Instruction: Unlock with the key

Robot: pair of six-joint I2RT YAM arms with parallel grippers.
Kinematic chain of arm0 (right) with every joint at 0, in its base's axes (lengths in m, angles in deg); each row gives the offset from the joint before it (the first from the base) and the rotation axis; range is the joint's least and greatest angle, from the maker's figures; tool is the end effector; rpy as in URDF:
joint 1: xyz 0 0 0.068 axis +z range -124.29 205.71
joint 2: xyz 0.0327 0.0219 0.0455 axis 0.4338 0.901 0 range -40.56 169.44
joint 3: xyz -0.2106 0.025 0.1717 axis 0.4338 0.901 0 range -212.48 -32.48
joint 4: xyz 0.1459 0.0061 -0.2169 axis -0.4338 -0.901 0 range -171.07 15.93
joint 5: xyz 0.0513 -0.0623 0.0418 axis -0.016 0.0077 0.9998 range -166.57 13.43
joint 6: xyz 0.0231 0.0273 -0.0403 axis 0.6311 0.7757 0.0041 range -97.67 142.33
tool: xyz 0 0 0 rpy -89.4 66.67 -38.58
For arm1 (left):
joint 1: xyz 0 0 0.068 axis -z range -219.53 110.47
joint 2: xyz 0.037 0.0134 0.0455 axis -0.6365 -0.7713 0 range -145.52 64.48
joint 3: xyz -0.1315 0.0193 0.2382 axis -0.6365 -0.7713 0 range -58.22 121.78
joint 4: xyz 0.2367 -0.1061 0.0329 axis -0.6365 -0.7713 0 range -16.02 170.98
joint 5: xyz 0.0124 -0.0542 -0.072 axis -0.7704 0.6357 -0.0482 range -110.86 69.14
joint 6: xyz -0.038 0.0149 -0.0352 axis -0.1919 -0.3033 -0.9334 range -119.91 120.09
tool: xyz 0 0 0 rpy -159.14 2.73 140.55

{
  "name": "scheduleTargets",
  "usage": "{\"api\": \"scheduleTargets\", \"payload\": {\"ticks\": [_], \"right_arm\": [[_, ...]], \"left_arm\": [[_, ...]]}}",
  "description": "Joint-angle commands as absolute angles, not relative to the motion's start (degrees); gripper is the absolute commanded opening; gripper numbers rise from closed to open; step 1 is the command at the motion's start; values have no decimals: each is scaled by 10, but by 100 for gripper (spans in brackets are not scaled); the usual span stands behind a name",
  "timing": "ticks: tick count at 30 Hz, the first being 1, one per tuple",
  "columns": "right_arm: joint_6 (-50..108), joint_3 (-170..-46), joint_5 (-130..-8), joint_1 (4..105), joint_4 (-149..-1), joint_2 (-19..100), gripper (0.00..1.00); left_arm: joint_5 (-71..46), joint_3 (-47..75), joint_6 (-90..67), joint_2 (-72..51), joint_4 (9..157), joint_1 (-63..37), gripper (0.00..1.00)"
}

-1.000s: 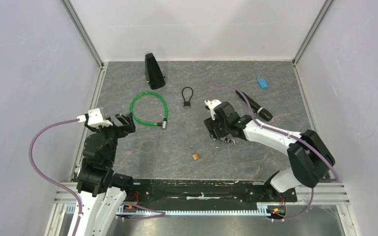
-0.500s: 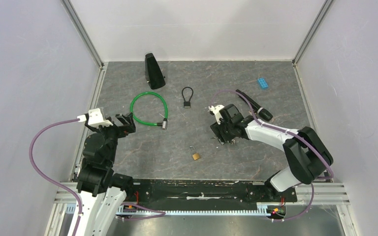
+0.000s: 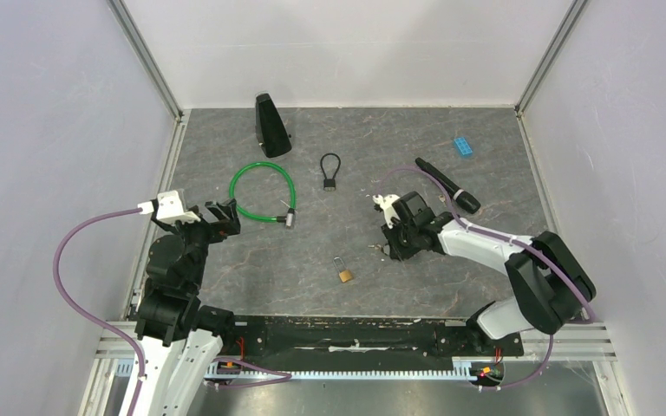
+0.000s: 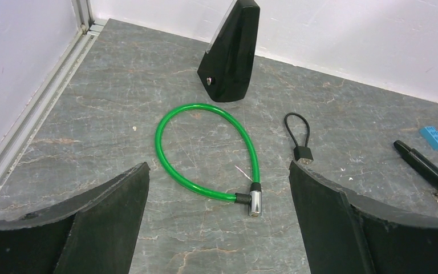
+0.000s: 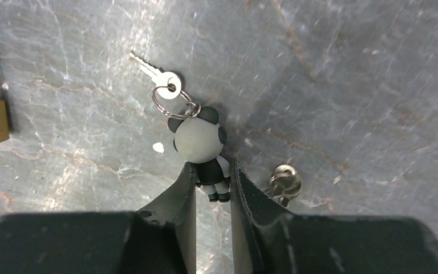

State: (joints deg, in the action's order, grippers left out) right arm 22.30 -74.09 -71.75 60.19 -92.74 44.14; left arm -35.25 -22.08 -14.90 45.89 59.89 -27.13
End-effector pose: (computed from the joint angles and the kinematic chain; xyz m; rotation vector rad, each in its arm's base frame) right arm 0.2186 0.1538 0.1564 -0.8220 2.5499 0.3072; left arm 0.0934 -0.0115 0.3221 -0.2291 1.6170 -0.1619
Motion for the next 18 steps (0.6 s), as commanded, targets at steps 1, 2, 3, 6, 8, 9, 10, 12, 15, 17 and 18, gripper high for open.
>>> {"api": "scheduleTargets", "payload": {"ticks": [1, 2, 3, 6, 8, 9, 10, 12, 15, 17, 18], "right_arm": [[264, -710, -686, 610, -960, 404, 10], [272, -703, -687, 614, -966, 395, 10], [280, -697, -690, 617, -977, 386, 10], [310, -683, -696, 633, -1011, 362, 11], [324, -678, -696, 652, -1029, 348, 20], [329, -677, -697, 661, -1036, 343, 27], [331, -679, -696, 667, -1043, 336, 34], [326, -690, -698, 673, -1051, 325, 45], [312, -721, -713, 673, -1053, 321, 55], [302, -749, -713, 673, -1052, 333, 56], [300, -760, -713, 673, -1050, 344, 56]], "left_arm": [[-340, -224, -146, 456, 613, -270, 96], [-339, -224, -146, 457, 613, -270, 96], [-338, -223, -146, 456, 614, -270, 96], [-334, -224, -146, 455, 615, -270, 96], [-330, -224, -146, 454, 616, -270, 96], [-329, -224, -146, 453, 617, -270, 96], [-329, -224, -146, 452, 617, -270, 96], [-327, -224, -146, 452, 617, -270, 96], [-324, -224, -146, 452, 616, -270, 96], [-322, -224, -146, 450, 616, -270, 96], [-321, -224, -146, 450, 614, -269, 96]]}}
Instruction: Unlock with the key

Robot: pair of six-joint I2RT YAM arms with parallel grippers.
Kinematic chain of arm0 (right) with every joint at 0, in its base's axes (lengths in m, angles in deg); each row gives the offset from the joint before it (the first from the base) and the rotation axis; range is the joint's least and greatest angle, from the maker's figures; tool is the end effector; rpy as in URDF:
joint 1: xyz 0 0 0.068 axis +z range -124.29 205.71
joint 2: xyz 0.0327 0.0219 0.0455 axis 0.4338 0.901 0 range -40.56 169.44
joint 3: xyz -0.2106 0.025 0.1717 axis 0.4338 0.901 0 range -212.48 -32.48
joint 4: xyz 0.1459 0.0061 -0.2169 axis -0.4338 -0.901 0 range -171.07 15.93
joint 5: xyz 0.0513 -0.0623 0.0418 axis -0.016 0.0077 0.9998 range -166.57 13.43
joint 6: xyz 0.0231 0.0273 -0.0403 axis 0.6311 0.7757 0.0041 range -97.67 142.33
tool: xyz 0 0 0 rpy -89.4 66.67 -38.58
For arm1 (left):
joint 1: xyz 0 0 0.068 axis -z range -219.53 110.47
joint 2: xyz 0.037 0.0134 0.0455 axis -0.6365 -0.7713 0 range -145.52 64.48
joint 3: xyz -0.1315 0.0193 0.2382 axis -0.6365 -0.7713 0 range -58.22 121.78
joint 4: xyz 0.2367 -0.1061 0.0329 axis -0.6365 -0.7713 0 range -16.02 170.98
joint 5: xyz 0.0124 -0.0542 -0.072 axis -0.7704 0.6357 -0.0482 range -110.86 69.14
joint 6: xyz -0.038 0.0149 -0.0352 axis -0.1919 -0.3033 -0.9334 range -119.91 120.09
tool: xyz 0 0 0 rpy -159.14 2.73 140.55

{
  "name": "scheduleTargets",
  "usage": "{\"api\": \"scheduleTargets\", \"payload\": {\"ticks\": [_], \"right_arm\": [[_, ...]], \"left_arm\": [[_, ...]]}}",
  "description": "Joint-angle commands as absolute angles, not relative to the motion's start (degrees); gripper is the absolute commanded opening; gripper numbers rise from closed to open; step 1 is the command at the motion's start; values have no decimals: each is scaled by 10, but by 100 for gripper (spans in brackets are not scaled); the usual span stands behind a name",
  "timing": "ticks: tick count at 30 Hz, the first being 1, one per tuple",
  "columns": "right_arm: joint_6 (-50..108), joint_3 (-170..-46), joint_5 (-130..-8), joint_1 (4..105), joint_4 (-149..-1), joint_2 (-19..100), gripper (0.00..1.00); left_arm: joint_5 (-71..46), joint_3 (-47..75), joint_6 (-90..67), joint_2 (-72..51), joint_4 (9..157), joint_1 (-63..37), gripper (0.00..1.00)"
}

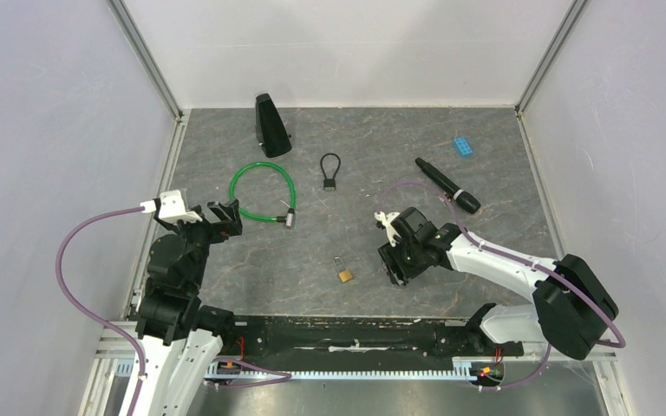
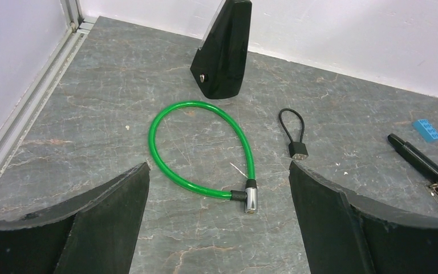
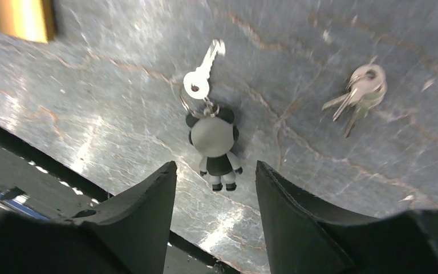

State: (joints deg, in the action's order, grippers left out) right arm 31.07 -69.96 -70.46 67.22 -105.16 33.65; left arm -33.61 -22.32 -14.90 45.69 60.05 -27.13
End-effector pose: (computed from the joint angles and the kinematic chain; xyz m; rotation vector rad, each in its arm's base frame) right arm 0.1635 0.1497 0.1678 -0.8219 2.6902 0.3700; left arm 0.0947 -0.0128 0.3208 -0.2072 1.6259 -0.1840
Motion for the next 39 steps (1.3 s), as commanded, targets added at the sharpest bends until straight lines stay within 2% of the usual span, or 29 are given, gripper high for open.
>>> {"api": "scheduleTargets", "payload": {"ticks": [1, 8, 17, 26, 29, 34, 39], "right_arm": [[299, -771, -712, 673, -1047, 351, 56], [301, -801, -707, 674, -1021, 404, 51], [306, -782, -694, 688, -995, 443, 44], [306, -764, -722, 702, -976, 472, 34], [302, -760, -731, 706, -972, 469, 26], [292, -747, -735, 710, -949, 433, 1], [280, -717, -699, 710, -889, 366, 0]], "left_arm": [[-320, -223, -146, 449, 613, -270, 96], [-310, -223, -145, 439, 615, -270, 96], [-282, -219, -152, 425, 612, -269, 96], [-179, -177, -204, 351, 556, -270, 96], [-120, -174, -236, 311, 548, -270, 95], [-25, -208, -316, 278, 610, -270, 95], [43, -243, -390, 245, 692, -262, 95]]}}
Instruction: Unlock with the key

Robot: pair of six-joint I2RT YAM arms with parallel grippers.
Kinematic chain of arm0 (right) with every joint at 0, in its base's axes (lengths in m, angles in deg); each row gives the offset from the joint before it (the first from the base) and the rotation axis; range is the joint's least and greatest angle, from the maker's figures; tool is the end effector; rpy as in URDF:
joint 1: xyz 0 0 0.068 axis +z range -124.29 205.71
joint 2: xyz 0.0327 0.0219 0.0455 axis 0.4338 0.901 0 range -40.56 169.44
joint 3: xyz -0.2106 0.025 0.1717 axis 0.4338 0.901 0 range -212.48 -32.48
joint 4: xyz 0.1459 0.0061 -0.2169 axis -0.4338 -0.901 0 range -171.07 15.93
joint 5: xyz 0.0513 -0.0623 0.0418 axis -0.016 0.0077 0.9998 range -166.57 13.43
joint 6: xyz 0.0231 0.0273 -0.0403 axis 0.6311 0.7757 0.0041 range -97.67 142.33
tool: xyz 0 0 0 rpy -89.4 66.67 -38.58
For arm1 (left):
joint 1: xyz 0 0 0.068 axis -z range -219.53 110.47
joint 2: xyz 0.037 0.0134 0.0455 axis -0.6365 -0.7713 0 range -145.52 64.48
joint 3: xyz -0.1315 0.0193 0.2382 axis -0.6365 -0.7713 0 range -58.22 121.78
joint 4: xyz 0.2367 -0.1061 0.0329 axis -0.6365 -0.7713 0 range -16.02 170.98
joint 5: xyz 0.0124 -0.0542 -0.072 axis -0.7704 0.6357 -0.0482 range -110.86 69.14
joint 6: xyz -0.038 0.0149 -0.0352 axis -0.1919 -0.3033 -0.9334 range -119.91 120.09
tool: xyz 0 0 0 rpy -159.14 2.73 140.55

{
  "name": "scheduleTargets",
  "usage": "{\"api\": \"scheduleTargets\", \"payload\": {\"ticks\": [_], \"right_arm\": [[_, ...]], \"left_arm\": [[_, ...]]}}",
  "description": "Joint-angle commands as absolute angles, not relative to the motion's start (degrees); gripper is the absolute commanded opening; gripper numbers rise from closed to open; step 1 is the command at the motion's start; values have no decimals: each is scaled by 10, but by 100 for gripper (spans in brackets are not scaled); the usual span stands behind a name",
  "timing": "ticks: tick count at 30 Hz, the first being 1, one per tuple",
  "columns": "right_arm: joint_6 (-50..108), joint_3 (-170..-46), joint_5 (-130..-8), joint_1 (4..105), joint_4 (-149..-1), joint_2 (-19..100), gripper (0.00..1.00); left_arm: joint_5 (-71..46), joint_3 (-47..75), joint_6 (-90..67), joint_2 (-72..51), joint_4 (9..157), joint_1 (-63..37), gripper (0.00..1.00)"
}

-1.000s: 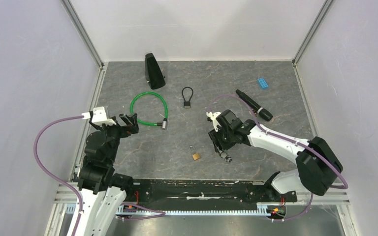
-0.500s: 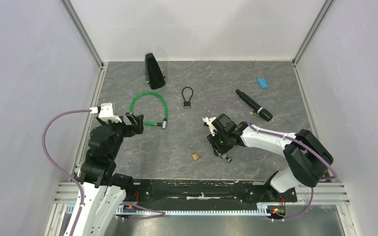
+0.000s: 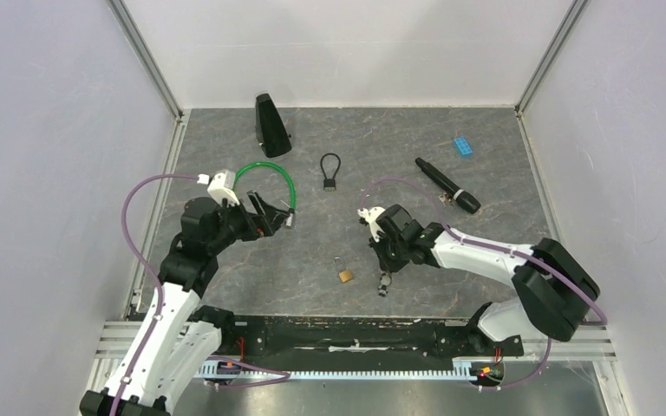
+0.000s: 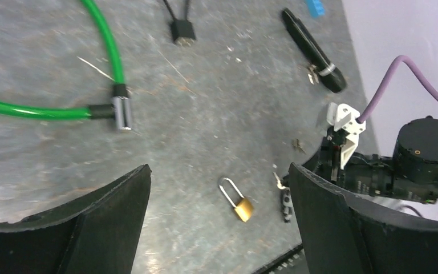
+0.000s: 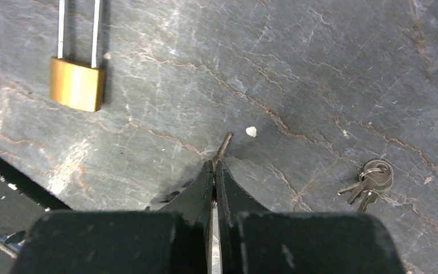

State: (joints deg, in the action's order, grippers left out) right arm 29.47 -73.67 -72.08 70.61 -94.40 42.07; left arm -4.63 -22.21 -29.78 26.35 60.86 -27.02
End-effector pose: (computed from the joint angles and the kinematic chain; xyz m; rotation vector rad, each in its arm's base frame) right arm 0.1831 0.1864 0.1617 -0.9010 2.5514 0.3937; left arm 0.1537 -0.0443 0.2865 -0.1132 2.0181 -0.7558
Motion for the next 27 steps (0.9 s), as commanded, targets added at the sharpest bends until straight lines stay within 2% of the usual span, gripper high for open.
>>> {"api": "scheduleTargets", "payload": {"ticks": [1, 9, 16, 27], "right_arm": [[278, -711, -692, 710, -873, 353, 0], [257, -671, -662, 710, -805, 271, 0], [260, -667, -660, 710, -804, 266, 0], [274, -645, -603, 710, -712, 207, 0]], "left_arm": [[49, -249, -402, 240, 706, -256, 95], [49, -279, -485, 195, 797, -185, 94], [32, -302, -551, 146, 870, -139, 94], [-28, -319, -639, 77, 974, -64, 90]]}}
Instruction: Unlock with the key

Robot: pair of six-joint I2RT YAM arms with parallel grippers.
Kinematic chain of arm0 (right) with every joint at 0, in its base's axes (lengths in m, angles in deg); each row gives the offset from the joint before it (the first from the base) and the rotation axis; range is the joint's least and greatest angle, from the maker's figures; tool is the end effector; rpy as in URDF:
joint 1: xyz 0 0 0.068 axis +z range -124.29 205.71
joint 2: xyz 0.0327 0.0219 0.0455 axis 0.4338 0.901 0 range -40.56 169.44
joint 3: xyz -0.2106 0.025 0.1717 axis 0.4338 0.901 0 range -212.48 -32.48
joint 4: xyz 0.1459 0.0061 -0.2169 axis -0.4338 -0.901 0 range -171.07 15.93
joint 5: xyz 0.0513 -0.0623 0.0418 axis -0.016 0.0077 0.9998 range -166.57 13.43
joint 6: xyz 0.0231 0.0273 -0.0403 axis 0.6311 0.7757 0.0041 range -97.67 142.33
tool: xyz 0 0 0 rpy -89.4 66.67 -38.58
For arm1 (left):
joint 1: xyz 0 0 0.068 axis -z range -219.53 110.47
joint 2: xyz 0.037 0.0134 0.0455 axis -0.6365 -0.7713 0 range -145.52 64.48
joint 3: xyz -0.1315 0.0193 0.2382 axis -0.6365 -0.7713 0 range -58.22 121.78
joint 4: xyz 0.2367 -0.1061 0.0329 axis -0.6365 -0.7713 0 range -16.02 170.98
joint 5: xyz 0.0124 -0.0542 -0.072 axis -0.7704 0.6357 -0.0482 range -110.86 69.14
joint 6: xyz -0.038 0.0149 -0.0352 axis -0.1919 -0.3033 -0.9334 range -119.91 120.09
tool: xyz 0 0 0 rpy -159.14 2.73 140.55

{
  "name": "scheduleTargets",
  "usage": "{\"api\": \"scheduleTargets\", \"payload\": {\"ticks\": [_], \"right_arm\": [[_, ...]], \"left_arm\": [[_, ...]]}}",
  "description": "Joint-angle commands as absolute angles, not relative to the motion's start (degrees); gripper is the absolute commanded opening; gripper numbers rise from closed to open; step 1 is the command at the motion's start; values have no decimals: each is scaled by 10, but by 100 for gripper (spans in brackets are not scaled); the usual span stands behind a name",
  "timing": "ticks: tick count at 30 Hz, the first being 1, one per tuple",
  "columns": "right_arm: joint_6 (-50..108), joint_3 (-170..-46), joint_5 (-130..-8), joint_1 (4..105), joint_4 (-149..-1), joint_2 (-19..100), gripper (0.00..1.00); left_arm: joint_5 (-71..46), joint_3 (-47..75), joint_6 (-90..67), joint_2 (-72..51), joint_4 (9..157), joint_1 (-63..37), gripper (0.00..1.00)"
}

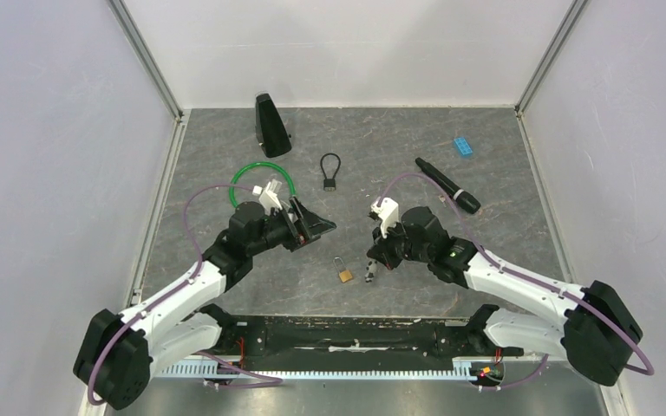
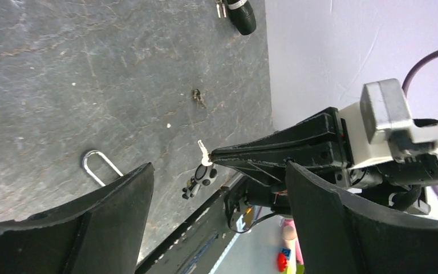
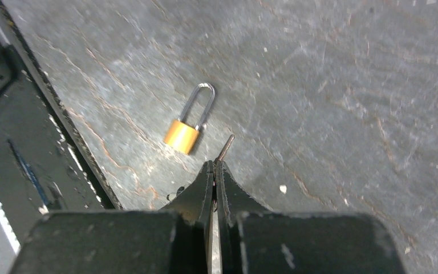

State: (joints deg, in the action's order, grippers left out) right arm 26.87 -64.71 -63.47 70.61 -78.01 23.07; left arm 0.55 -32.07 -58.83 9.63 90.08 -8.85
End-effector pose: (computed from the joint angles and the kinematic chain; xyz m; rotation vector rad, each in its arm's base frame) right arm 0.1584 0.1693 0.2107 -0.9067 2.0772 0.7248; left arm 0.1764 -0.1198 0.2284 -0.2449 2.1417 -1.3486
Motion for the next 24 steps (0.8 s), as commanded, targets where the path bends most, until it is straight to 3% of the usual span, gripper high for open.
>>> {"api": "scheduleTargets", "payload": {"ticks": [1, 24], "right_arm": [[278, -644, -596, 710, -703, 202, 0], [351, -610, -548, 710, -597, 159, 0]], "left_arm": [[-34, -320, -645, 70, 985, -57, 89], [-82, -348, -737, -64, 1197, 42, 65]]}}
